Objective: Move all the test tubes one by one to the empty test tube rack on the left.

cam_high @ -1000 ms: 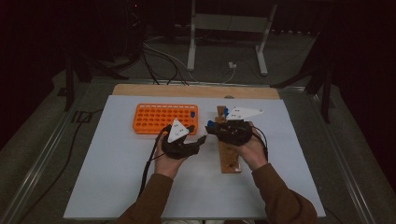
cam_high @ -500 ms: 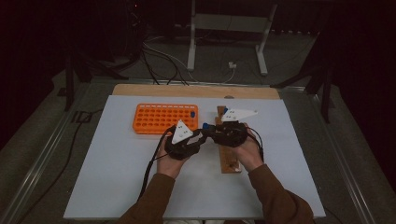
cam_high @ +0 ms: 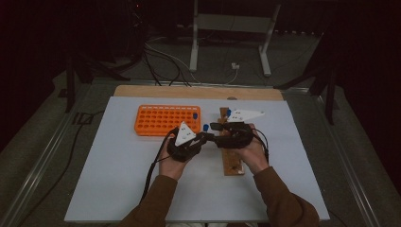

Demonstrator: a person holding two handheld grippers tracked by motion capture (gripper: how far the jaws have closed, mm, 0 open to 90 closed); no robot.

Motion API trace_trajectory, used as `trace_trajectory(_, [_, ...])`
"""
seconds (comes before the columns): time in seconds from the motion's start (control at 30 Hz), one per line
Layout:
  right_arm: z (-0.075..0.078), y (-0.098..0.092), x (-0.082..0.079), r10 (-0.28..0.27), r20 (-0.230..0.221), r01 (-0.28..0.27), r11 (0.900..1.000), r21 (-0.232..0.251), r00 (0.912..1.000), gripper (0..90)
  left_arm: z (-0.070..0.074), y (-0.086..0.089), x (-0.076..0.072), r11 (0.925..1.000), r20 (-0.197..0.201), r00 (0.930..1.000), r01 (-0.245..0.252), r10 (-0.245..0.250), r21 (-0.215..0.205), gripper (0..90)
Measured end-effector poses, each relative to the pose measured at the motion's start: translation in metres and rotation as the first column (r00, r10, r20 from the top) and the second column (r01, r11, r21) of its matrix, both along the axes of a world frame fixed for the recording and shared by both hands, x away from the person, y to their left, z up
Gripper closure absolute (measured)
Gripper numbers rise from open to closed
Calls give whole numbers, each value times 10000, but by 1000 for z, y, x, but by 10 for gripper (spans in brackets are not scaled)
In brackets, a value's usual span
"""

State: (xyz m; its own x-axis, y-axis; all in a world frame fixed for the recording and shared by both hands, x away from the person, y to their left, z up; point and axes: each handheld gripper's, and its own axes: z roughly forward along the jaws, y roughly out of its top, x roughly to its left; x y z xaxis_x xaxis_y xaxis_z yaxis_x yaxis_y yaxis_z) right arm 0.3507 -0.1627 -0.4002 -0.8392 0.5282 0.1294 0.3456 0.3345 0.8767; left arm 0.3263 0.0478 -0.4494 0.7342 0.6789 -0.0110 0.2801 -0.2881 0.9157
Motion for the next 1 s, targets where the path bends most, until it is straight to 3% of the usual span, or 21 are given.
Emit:
trace_trajectory(0.17, [1,-7,-2,-534,377,535,9986,-21,9979,205,1,4,2,9997,-22,9998,-206,206,-164,779])
trace_trajectory(0.23, [1,-10,-3,-719,454,721,9974,-41,9964,158,2,6,3,9993,-42,9996,-276,275,-258,779])
trace_trajectory(0.67, [-3,-36,-8,-1706,904,1704,9853,100,9812,20,7,22,8,9955,-136,9972,-742,735,-582,779])
trace_trajectory(1.0, [-5,-52,-16,-2278,1337,2284,9735,110,9645,0,9,40,21,9846,-228,9893,-1457,1441,-966,779])
